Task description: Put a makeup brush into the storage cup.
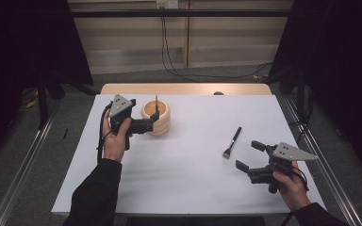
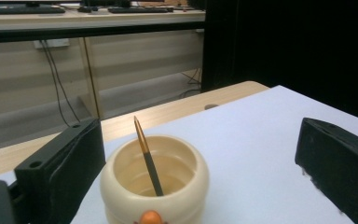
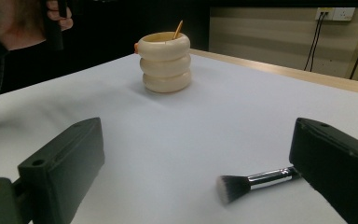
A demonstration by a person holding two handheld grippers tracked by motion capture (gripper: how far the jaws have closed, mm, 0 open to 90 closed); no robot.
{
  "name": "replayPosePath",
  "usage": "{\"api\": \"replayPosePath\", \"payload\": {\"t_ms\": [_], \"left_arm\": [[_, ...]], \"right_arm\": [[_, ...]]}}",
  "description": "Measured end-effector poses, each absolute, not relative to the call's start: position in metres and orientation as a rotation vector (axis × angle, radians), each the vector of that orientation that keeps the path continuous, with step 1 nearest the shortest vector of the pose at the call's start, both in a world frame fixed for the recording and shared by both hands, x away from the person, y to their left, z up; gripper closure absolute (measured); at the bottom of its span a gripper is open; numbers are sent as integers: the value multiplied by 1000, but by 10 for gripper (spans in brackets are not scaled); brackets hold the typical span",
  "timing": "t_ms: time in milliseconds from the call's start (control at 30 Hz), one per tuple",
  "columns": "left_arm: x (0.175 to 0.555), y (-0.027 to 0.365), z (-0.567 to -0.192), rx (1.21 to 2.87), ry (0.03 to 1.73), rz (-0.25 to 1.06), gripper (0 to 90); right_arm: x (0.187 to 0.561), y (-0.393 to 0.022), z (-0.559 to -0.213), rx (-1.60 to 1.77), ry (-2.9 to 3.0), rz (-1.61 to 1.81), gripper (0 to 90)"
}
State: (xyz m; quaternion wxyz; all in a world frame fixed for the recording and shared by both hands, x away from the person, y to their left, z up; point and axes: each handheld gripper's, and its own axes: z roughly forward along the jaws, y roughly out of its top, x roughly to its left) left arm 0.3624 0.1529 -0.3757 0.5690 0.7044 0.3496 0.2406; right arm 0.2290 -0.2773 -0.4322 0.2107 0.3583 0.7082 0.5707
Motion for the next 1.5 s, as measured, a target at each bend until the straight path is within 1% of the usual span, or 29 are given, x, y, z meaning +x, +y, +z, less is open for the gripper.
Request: {"api": "replayPosePath", "payload": {"t_ms": [133, 233, 367, 500, 633, 700, 767, 967, 1067, 1267, 1500], "left_arm": [[350, 154, -378, 1668, 796, 569, 16], [341, 155, -381, 1689, 793, 642, 14], [331, 159, -386, 1678, 779, 629, 12], [320, 163, -391, 1653, 808, 583, 11], [310, 166, -393, 1659, 810, 589, 7], [305, 168, -394, 1657, 814, 616, 9], [301, 169, -396, 1652, 811, 589, 3], [287, 174, -401, 1640, 821, 601, 4], [282, 176, -404, 1673, 802, 594, 10], [269, 183, -412, 1677, 811, 563, 9], [257, 190, -418, 1675, 846, 580, 9]], "right_arm": [[229, -278, -432, 990, 1968, 1587, 27], [229, -278, -433, 998, 1970, 1584, 27], [229, -279, -432, 993, 1976, 1583, 27], [229, -280, -432, 992, 1977, 1579, 27], [229, -280, -432, 994, 1978, 1575, 27], [229, -280, -433, 992, 1981, 1569, 27], [229, -280, -432, 993, 1978, 1572, 27], [229, -281, -433, 1001, 1975, 1563, 27], [229, -281, -433, 1000, 1972, 1566, 27], [228, -284, -433, 1004, 1969, 1560, 27], [227, -285, -433, 1008, 1967, 1558, 26]]}}
